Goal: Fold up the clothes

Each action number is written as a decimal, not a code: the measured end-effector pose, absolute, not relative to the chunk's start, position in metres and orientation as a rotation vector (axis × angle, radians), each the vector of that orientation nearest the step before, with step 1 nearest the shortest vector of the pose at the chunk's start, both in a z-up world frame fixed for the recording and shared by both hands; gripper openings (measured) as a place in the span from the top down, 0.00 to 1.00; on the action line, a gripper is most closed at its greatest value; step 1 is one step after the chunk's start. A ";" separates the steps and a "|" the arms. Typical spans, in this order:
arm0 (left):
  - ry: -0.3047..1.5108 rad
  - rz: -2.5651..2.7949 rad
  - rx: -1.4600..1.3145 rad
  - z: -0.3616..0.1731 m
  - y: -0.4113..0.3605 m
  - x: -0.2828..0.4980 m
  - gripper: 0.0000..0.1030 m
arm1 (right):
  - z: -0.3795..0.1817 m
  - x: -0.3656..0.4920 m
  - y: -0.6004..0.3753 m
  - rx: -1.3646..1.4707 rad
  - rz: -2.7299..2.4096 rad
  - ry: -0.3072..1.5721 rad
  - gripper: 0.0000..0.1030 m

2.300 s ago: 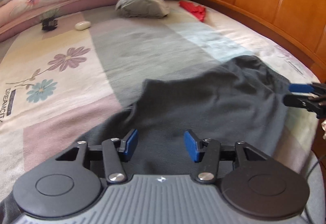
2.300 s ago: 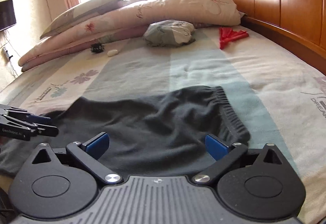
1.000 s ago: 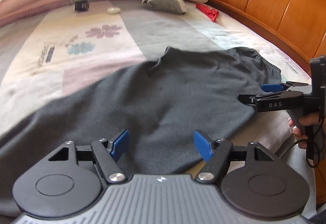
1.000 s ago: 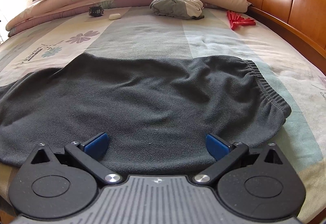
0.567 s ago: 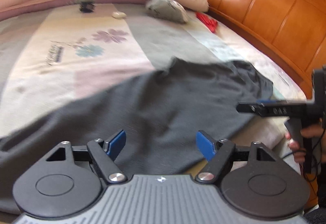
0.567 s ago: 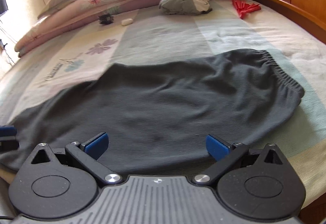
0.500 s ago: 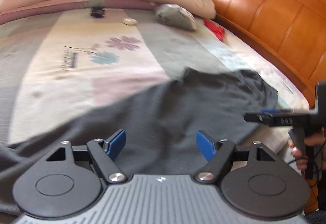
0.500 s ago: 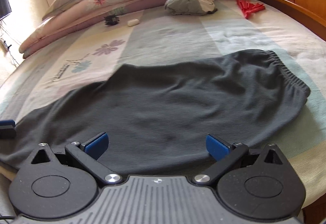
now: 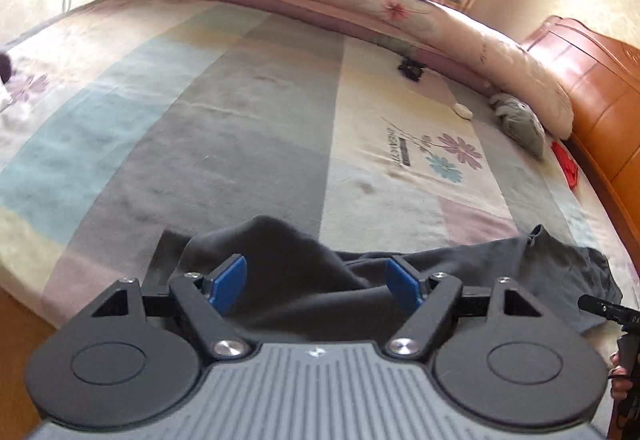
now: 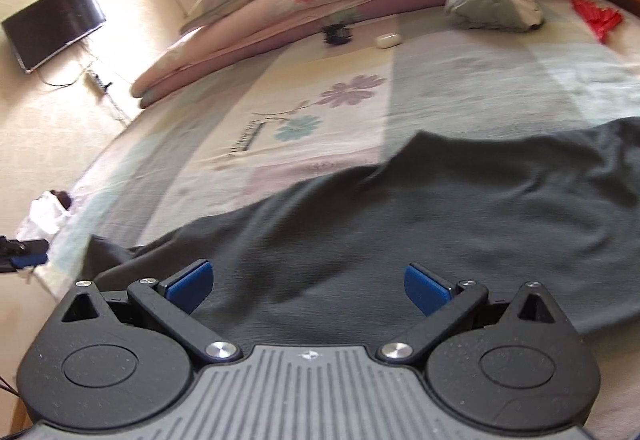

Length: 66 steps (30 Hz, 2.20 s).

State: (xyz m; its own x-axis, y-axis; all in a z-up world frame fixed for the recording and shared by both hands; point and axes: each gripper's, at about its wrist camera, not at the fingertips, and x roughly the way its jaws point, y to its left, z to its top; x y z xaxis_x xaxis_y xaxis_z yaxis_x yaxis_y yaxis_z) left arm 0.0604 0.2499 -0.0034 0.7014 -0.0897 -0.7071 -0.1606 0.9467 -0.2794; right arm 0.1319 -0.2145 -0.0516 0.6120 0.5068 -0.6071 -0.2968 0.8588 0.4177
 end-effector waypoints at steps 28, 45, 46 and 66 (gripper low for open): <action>0.737 0.061 -0.738 -0.085 0.306 0.035 0.24 | -0.052 0.135 -0.211 0.328 0.455 0.851 0.00; 0.517 -0.028 -0.961 -0.131 0.333 0.048 0.25 | -0.065 0.139 -0.206 0.275 0.389 0.912 0.00; 0.506 -0.045 -0.968 -0.132 0.333 0.047 0.25 | -0.067 0.139 -0.205 0.273 0.392 0.916 0.00; 0.456 0.188 -0.550 -0.073 0.299 0.007 0.99 | -0.075 0.143 -0.196 0.246 0.398 0.943 0.00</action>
State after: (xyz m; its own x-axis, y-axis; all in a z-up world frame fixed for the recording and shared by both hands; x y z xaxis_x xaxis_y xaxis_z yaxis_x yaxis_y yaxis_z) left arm 0.0066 0.2988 -0.0727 0.8838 0.0520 -0.4649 -0.2913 0.8388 -0.4600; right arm 0.1428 -0.1955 -0.0748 0.5229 0.4343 -0.7335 -0.2230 0.9002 0.3740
